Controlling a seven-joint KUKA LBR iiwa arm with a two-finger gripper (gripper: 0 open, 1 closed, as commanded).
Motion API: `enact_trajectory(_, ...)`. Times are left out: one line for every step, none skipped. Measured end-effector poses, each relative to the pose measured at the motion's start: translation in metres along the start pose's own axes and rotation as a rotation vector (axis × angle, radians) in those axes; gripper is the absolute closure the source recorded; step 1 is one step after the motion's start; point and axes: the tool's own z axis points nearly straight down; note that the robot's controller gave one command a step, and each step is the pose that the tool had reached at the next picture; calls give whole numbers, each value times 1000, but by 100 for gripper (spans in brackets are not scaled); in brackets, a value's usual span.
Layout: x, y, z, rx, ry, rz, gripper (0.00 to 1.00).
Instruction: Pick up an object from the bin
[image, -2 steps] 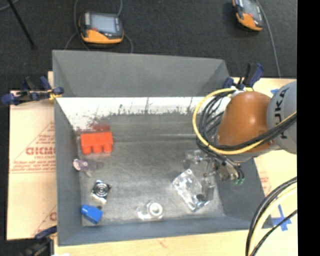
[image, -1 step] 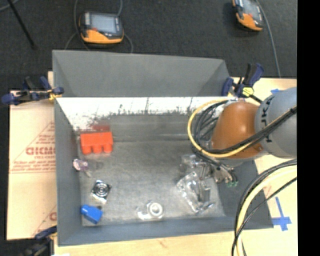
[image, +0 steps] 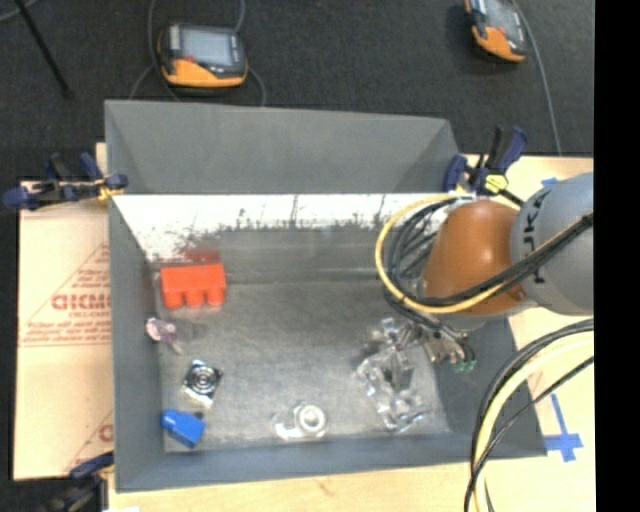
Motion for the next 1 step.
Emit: enact_trajectory(-14,-13,-134,3,1,-17,100)
